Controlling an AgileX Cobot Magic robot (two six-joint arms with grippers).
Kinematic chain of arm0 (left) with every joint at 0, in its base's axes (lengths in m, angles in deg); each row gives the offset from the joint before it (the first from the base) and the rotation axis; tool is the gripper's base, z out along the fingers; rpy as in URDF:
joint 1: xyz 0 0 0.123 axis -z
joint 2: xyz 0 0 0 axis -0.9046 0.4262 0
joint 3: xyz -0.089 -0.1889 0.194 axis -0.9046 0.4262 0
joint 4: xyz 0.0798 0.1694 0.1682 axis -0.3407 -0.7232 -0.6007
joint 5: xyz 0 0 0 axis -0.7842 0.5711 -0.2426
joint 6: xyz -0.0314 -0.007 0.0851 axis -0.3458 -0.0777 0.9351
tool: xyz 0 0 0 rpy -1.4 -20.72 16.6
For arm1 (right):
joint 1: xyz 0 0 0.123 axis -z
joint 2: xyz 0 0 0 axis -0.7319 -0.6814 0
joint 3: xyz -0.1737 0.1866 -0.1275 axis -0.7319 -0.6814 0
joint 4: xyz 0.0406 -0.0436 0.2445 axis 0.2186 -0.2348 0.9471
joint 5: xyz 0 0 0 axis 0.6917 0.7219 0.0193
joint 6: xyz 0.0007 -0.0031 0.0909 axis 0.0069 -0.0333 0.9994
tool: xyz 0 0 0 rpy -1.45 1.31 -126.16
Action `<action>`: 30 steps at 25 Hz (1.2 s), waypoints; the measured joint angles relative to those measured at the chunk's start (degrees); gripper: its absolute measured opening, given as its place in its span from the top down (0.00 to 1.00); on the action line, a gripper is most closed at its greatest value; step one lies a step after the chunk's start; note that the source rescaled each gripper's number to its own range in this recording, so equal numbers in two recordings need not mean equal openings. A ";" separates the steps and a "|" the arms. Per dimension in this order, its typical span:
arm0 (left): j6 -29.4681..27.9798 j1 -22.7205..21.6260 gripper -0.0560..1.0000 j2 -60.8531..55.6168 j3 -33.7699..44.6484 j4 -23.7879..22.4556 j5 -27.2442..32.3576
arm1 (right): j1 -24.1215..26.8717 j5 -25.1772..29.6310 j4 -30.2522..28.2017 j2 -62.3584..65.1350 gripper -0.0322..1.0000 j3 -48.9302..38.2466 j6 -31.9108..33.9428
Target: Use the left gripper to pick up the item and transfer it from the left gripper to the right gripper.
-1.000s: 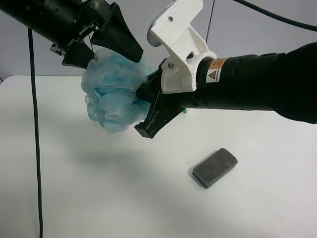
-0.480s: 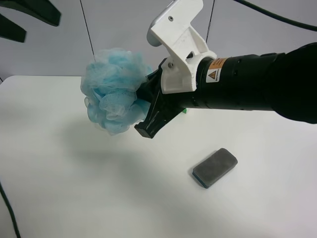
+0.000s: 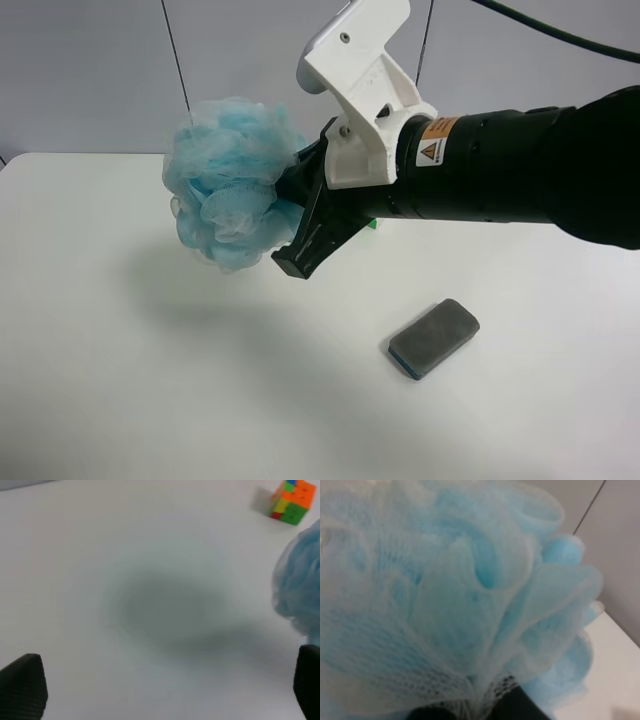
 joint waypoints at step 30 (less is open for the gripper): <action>-10.47 0.00 0.00 -53.09 40.42 -10.51 -0.29 | 0.00 3.67 0.00 0.00 0.97 0.00 0.05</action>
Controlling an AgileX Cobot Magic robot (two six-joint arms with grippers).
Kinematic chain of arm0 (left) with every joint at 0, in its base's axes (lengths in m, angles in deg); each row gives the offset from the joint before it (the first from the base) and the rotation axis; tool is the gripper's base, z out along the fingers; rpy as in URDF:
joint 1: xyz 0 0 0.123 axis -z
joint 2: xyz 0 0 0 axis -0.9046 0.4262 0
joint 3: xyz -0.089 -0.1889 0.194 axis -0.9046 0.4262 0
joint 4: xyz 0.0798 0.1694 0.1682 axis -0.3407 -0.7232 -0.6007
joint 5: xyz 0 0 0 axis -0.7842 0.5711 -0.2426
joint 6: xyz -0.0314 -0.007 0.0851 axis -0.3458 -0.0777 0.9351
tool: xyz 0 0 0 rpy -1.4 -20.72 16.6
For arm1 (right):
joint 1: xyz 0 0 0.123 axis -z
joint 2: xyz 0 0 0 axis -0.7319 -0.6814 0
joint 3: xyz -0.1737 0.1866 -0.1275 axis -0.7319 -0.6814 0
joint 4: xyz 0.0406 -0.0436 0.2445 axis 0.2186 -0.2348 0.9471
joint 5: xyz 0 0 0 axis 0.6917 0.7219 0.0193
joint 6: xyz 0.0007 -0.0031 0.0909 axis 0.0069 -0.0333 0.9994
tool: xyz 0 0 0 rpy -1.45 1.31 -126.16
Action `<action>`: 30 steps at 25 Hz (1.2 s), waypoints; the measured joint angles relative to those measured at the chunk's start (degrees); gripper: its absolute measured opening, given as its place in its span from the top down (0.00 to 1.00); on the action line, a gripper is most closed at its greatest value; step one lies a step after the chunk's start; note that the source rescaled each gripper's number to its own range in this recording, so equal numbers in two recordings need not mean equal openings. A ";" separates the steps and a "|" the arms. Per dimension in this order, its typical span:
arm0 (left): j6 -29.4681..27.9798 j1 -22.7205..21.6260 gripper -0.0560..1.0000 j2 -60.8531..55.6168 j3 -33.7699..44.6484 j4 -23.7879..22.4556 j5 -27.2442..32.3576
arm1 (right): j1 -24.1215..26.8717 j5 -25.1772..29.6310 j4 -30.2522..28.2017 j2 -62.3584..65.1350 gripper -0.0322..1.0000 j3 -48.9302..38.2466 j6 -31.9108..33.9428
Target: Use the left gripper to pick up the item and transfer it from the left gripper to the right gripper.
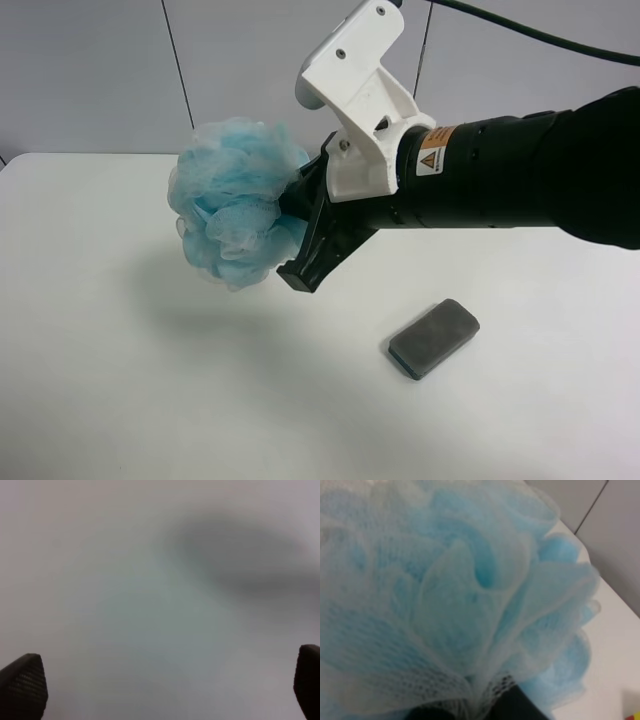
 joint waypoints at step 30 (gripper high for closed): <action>1.13 0.00 0.00 -0.02 2.43 -0.06 -5.98 | 10.79 43.75 -11.37 -0.06 0.97 22.33 28.79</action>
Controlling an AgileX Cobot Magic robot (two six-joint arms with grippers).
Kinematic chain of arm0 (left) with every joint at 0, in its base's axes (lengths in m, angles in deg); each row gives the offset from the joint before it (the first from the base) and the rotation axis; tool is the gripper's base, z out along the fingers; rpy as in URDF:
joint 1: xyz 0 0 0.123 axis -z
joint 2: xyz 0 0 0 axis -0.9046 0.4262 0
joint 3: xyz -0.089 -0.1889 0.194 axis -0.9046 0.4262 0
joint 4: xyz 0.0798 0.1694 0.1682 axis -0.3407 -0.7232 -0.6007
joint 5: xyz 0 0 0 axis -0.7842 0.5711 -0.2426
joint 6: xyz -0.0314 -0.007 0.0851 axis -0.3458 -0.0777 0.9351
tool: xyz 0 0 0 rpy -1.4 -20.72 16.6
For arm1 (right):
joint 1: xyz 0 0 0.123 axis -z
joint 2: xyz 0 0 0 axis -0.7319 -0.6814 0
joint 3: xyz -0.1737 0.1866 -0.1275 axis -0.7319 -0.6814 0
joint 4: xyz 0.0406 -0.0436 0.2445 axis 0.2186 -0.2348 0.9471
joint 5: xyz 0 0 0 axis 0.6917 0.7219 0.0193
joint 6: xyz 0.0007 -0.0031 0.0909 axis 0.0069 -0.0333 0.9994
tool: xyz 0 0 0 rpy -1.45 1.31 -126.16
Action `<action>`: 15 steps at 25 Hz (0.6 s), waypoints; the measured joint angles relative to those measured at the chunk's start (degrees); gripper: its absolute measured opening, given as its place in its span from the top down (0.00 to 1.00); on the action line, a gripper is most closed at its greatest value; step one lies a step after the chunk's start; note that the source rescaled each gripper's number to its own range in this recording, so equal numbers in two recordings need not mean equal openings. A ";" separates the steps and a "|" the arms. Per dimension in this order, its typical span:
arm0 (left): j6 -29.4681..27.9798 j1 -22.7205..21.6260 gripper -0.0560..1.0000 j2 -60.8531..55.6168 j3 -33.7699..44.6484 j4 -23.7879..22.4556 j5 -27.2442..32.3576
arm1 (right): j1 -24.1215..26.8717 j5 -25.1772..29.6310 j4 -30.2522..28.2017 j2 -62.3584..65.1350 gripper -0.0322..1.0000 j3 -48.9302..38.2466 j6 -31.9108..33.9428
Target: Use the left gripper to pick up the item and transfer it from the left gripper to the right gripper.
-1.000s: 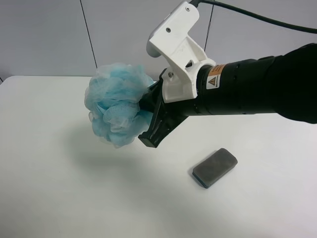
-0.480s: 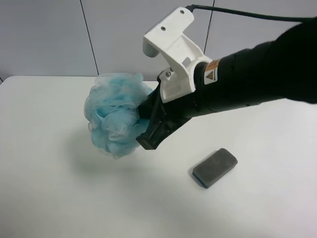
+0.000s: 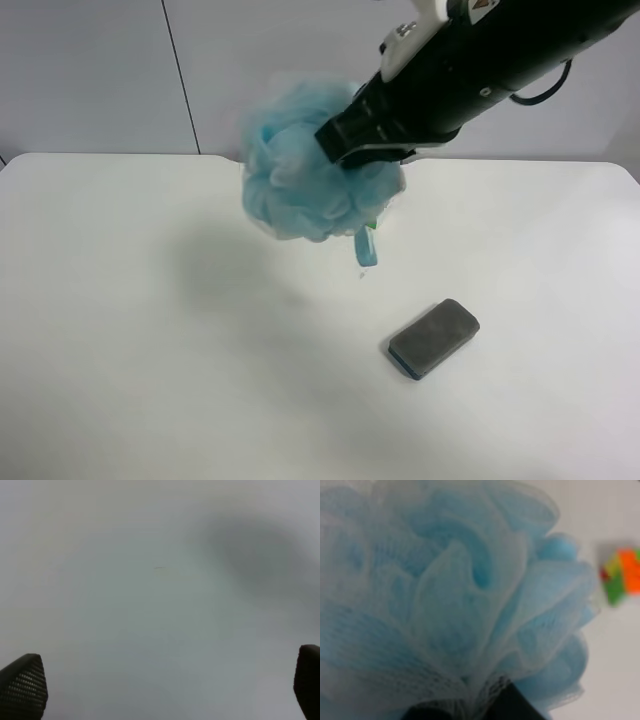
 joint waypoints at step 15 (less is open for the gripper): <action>0.00 0.00 0.00 0.00 0.00 0.00 0.00 | 27.61 11.11 -2.39 -1.86 0.97 0.78 0.02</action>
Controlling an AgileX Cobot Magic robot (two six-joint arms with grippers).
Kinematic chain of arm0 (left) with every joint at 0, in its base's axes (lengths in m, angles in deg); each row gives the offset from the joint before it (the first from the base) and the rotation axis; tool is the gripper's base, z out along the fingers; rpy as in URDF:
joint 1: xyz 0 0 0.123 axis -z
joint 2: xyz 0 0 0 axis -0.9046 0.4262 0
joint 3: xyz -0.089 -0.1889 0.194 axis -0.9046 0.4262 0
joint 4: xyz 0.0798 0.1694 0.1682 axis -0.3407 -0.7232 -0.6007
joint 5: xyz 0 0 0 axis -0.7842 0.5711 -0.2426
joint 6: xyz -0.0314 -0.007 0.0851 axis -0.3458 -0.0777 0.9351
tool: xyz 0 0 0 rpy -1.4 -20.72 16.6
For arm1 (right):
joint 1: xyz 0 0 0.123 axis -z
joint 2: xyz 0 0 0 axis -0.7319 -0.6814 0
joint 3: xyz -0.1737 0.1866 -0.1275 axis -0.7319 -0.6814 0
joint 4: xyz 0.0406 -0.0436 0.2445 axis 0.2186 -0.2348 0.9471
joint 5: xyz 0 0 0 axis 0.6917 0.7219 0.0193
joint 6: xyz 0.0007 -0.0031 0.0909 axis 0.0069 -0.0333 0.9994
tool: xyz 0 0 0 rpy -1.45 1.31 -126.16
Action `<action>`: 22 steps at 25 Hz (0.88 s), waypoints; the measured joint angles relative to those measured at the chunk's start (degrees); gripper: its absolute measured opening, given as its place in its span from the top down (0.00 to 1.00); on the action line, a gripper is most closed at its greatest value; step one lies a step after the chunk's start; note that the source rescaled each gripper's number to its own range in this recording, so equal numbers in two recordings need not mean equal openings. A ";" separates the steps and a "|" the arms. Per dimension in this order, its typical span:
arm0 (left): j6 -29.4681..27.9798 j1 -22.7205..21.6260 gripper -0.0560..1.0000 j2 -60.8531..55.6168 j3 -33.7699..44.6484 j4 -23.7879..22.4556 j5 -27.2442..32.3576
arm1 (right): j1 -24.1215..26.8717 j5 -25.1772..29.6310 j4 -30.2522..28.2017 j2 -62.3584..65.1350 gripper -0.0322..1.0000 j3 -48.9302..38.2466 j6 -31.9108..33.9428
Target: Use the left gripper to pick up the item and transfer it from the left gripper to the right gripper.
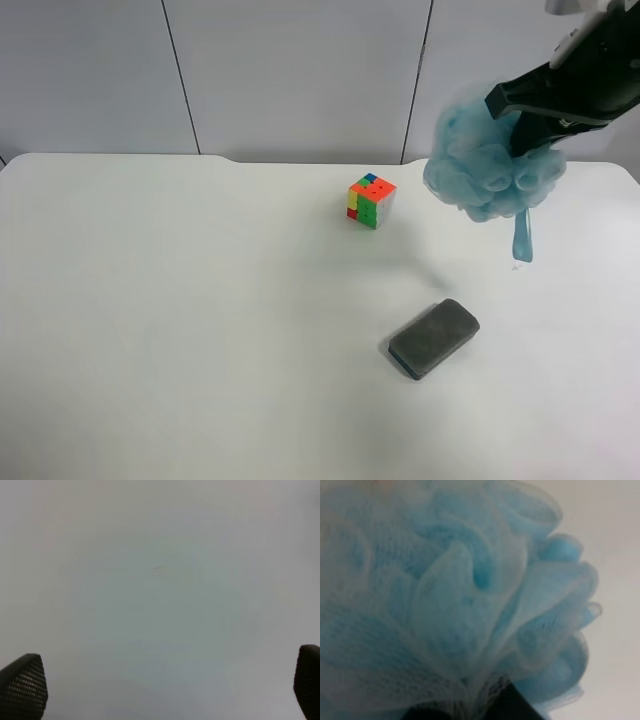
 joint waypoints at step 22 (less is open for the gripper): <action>0.00 0.00 0.00 0.00 0.00 0.00 -0.01 | 4.42 -10.00 -8.24 -23.68 0.97 0.00 -0.96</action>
